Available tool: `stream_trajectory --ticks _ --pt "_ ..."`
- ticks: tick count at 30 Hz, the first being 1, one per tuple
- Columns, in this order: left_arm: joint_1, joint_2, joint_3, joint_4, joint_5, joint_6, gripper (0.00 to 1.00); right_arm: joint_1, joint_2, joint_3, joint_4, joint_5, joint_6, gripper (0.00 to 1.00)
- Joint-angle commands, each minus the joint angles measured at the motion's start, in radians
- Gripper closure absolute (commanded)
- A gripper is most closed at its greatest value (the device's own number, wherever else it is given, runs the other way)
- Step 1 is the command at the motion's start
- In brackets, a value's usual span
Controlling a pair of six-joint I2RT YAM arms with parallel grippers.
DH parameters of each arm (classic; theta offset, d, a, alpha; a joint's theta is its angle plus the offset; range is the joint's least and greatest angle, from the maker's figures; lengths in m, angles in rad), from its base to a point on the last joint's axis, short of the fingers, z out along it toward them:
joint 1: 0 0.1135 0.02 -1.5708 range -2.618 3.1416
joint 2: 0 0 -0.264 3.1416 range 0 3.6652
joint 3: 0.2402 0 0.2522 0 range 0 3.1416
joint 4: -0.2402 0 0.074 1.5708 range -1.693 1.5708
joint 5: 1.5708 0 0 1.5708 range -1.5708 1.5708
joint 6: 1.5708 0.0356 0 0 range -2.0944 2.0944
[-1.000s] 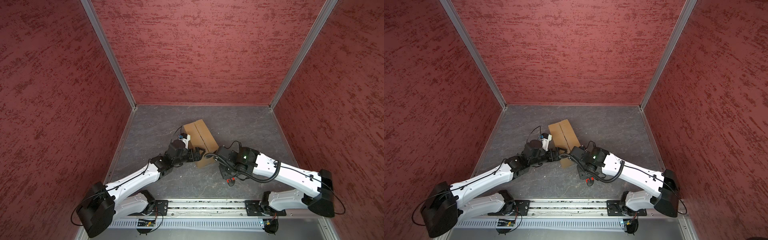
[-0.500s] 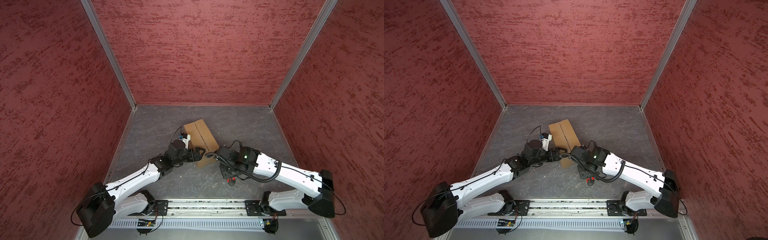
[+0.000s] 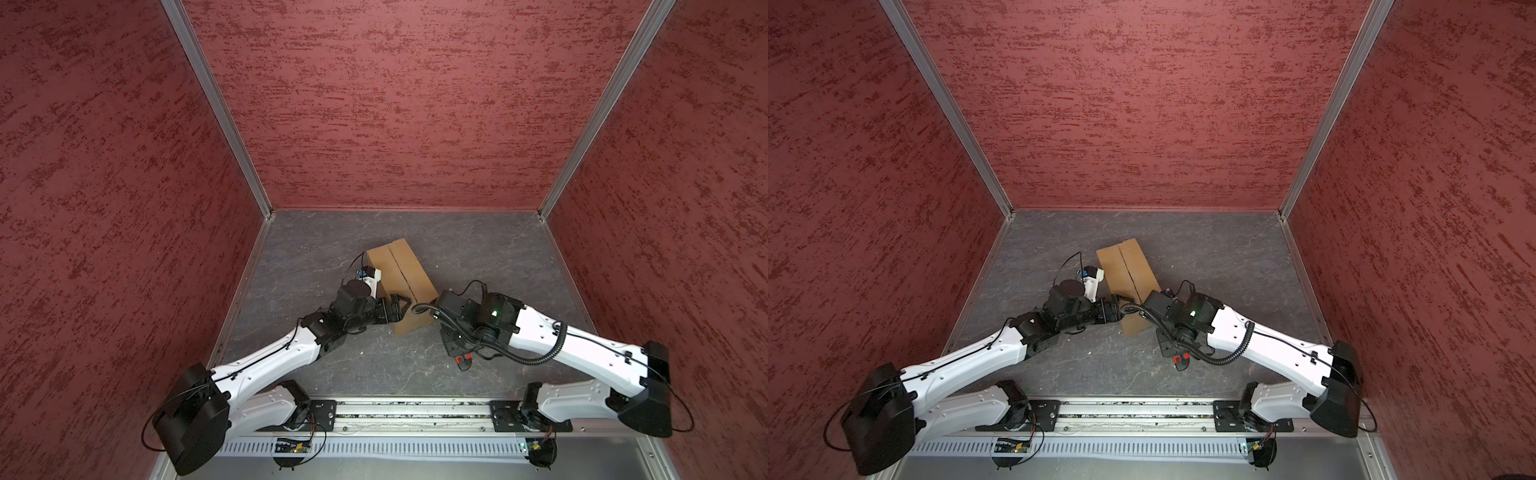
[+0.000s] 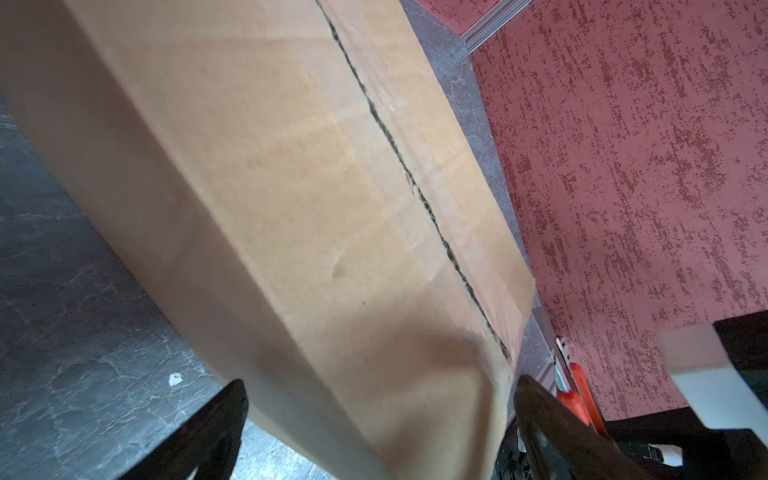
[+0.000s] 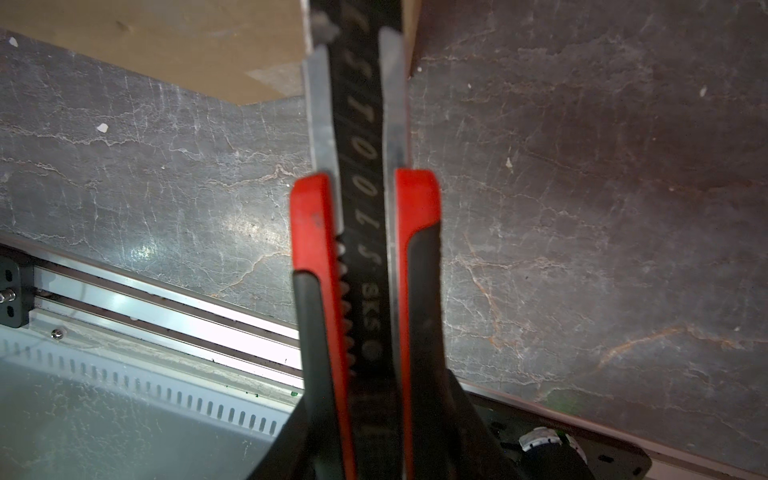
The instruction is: Unpack the express box
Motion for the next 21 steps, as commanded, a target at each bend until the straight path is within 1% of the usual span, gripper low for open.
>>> stream_trajectory --ticks 1,21 --pt "-0.004 0.001 -0.01 0.021 0.01 -0.001 0.0 -0.01 -0.014 0.002 -0.004 0.001 -0.001 0.95" --pt "-0.003 0.003 -0.003 0.031 0.011 0.001 0.0 -0.012 0.005 0.001 0.006 -0.012 -0.015 0.95"
